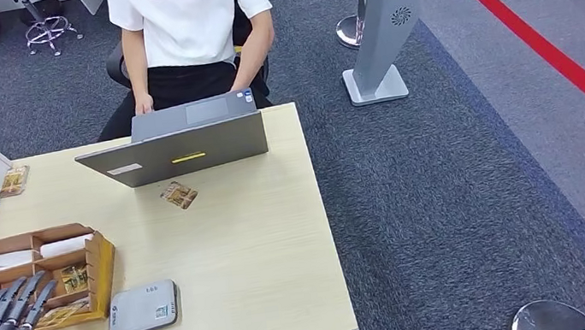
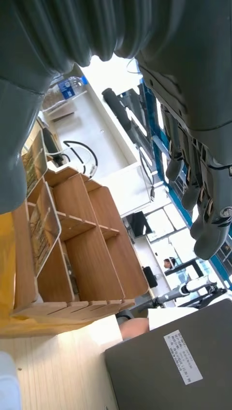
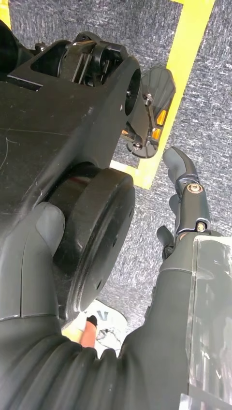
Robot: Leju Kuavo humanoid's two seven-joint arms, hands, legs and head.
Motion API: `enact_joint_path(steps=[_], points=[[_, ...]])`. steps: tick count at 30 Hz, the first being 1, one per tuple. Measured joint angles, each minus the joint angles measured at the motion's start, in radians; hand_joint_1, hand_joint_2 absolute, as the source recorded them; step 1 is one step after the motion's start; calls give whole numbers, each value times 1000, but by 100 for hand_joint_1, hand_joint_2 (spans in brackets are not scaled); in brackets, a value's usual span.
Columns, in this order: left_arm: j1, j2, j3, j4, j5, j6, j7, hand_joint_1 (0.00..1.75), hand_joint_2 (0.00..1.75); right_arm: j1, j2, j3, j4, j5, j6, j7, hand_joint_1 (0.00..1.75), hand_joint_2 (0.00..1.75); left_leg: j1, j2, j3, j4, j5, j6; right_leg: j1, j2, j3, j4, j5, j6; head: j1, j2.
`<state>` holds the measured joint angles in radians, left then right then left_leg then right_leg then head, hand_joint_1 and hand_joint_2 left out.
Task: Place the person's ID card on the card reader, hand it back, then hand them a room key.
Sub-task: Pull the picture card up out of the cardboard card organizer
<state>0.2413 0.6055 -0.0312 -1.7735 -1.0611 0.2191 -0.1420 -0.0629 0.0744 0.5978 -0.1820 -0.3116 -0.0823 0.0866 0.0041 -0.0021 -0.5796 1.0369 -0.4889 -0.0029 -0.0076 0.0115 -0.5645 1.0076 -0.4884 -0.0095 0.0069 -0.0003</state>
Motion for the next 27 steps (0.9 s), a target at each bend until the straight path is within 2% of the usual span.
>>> enact_joint_path(steps=[10,17,23,27], points=[[-6,-50,11,34,-9,7,2,0,175,0,0,0,0,7,-1,0,0,175,0,0,0,0,0,0,0,0,0,0,0,0,0,0],[-19,-83,21,80,-65,71,32,0,175,-1,0,2,0,12,-4,0,0,175,0,0,0,0,0,0,0,0,0,0,0,0,0,0],[-20,-108,28,121,-53,7,45,0,175,-1,0,3,0,15,-4,0,0,175,0,0,0,0,0,0,0,0,0,0,0,0,0,0],[-18,-114,42,134,-54,-3,62,0,175,-2,0,3,0,18,-4,0,0,175,0,0,0,0,0,0,0,0,0,0,0,0,0,0]])
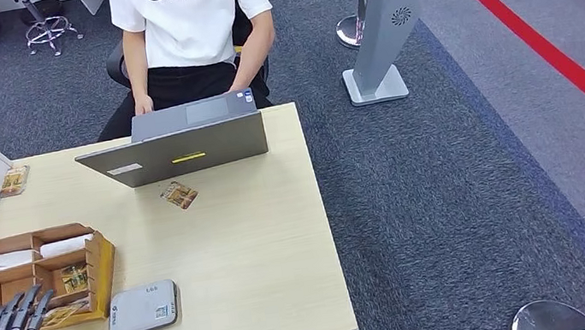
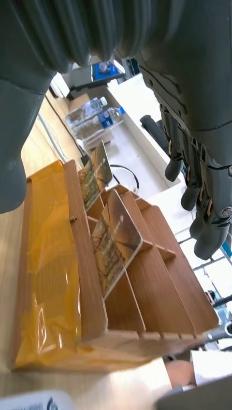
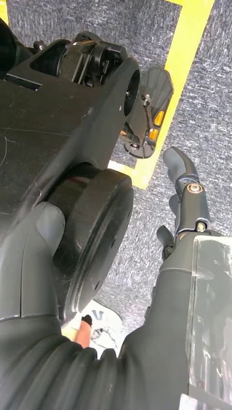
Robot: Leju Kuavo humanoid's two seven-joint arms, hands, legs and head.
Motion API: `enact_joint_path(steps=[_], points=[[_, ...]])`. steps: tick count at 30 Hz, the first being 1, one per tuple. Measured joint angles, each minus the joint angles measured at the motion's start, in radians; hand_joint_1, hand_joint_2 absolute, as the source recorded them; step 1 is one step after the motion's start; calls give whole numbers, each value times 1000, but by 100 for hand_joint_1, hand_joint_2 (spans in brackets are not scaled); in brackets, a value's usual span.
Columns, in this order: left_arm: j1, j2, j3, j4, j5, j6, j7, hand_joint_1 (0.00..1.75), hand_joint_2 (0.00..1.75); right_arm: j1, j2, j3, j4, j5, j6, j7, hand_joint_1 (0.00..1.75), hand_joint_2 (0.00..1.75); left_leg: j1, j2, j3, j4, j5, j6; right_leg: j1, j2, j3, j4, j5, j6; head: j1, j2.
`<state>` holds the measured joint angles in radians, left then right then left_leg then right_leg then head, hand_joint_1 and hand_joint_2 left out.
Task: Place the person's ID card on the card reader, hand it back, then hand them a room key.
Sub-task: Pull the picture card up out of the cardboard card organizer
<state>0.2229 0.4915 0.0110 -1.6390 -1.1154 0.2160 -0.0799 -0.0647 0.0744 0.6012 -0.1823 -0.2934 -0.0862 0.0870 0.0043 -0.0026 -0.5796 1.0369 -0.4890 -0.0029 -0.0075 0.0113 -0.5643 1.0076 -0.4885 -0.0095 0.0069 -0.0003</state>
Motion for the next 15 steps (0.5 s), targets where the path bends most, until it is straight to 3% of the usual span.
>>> enact_joint_path(steps=[15], points=[[13,-36,135,48,23,-13,2,0,175,-2,0,1,0,9,-1,1,0,175,0,0,0,0,0,0,0,0,0,0,0,0,0,0]])
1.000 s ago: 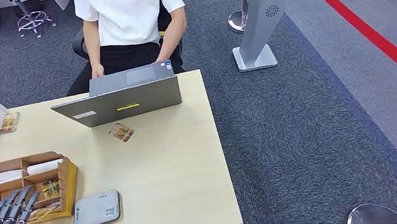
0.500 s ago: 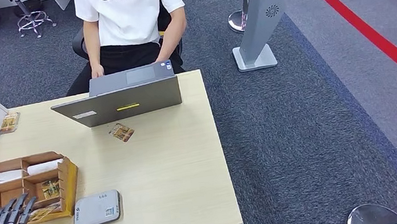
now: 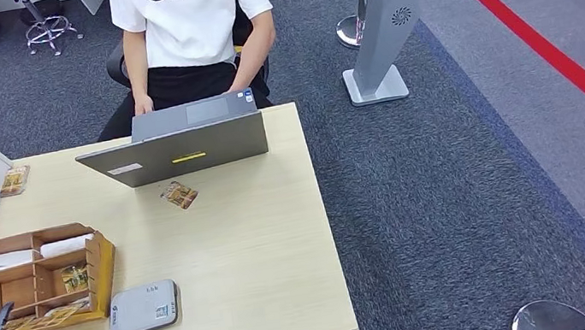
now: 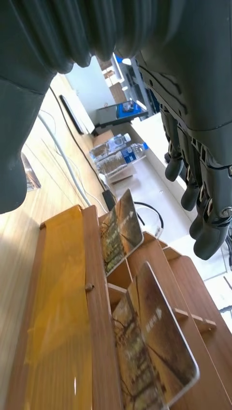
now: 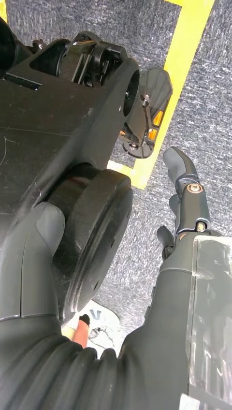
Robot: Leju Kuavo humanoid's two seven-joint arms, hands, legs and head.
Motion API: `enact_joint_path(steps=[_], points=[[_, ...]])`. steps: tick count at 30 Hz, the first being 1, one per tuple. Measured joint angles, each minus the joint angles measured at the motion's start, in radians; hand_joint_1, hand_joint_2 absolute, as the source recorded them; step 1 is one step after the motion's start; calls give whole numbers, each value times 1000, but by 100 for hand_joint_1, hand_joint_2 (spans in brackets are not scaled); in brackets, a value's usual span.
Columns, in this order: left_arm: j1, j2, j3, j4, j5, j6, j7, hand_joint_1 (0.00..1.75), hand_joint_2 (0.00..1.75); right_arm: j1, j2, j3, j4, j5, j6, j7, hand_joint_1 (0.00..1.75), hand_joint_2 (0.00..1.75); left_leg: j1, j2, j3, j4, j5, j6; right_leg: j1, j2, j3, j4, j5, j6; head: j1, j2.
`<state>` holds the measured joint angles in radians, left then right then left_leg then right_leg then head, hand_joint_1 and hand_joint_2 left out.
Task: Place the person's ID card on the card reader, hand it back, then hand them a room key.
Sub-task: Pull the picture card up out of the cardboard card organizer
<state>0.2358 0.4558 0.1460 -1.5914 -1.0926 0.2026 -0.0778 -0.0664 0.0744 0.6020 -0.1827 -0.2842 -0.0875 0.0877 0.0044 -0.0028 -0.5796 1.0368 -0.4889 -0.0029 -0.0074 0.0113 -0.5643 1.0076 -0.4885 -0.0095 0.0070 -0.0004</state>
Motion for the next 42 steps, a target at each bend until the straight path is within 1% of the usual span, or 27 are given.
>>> enact_joint_path(steps=[5,11,18,21,24,33,42], points=[[0,-11,21,9,-12,9,2,0,175,0,0,0,0,1,0,1,0,175,0,0,0,0,0,0,0,0,0,0,0,0,0,0],[-24,-28,76,47,-42,55,-11,0,175,-1,0,4,-2,2,0,2,0,175,0,0,0,0,0,0,0,0,0,0,0,0,0,0],[-63,-62,109,111,-64,151,-60,0,175,-2,0,11,-3,11,0,2,0,175,0,-1,0,0,0,0,0,0,0,0,0,0,0,0],[-80,-76,109,137,-77,183,-69,0,175,-4,0,14,-3,17,1,3,0,175,0,-1,0,0,0,0,0,0,0,0,0,0,0,0],[-97,-87,105,157,-86,197,-72,0,175,-5,0,17,-3,18,1,4,0,175,0,-1,0,0,0,0,0,0,0,0,0,0,0,0],[-124,-102,88,190,-97,198,-73,0,175,-6,0,21,-3,18,2,8,0,175,0,0,0,0,0,0,0,0,0,0,0,0,0,0],[-157,-120,36,209,-113,193,-70,0,175,-8,0,24,-3,19,3,10,0,175,0,0,0,0,0,0,0,0,0,0,0,0,0,0]])
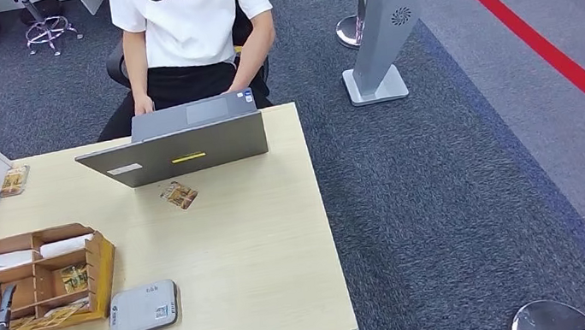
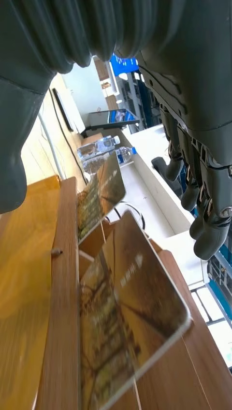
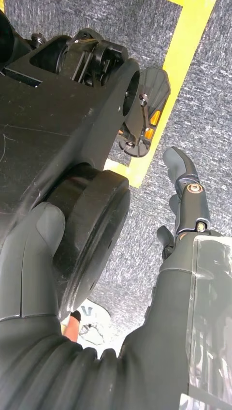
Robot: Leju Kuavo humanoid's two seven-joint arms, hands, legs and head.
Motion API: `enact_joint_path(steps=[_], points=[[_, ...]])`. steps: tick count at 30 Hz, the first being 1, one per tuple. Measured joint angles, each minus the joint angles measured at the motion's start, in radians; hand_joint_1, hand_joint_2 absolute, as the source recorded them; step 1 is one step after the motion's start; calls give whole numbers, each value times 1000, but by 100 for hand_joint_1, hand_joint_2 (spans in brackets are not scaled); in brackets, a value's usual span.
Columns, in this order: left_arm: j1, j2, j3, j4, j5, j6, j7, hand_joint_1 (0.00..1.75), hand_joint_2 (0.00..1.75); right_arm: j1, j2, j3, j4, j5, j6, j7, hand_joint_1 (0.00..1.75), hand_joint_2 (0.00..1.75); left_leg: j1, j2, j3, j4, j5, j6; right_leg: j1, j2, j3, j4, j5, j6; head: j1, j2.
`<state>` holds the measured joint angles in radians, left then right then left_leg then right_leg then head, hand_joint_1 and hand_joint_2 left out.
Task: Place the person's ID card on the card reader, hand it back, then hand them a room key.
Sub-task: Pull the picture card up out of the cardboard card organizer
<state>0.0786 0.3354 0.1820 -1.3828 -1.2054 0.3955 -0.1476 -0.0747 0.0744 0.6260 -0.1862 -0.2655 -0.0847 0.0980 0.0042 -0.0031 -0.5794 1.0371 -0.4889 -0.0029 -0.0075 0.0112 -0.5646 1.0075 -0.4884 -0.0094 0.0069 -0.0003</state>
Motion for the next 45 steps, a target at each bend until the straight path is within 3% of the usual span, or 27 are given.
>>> enact_joint_path(steps=[24,45], points=[[-18,-4,-68,0,16,1,18,0,175,1,0,0,0,0,-2,-4,0,175,0,0,0,0,0,0,0,0,0,0,0,0,0,0],[-16,4,-74,0,56,6,13,0,175,0,0,1,0,2,-2,-3,0,175,0,0,0,0,0,0,0,0,0,0,0,0,0,0]])
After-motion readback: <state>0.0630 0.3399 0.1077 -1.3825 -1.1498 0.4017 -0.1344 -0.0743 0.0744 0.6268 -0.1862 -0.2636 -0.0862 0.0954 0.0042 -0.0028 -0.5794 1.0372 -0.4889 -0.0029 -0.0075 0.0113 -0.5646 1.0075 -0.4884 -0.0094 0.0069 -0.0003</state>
